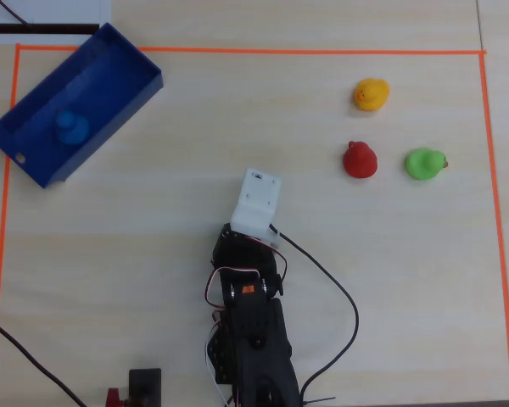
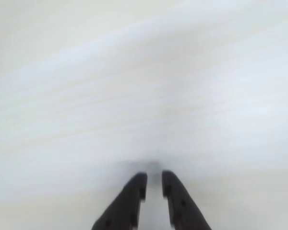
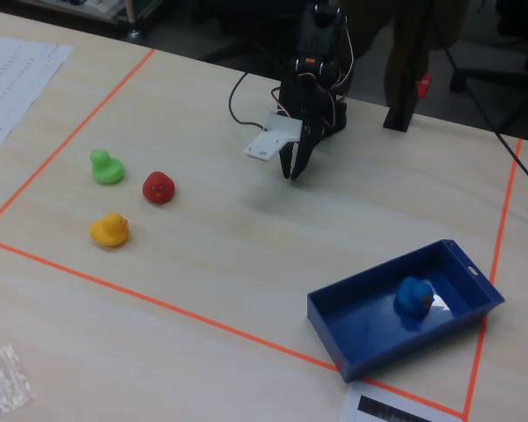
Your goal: Grasp blue duck and put it into box.
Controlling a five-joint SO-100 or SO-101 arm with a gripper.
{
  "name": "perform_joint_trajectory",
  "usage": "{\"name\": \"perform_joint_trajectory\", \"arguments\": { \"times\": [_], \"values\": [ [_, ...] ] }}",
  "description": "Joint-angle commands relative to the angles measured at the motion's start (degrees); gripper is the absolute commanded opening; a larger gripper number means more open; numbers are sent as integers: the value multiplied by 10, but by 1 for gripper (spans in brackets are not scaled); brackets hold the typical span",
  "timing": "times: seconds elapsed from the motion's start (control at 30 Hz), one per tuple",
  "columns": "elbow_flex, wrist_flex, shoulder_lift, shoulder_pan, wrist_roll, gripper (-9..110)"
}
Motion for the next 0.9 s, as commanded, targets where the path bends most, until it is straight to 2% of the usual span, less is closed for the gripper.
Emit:
{"name": "perform_joint_trajectory", "arguments": {
  "times": [0.0,0.13,0.87],
  "values": [
    [-4,100,51,0,-17,0],
    [-3,211,101,-3,-55,0],
    [-3,211,101,20,-55,3]
  ]
}}
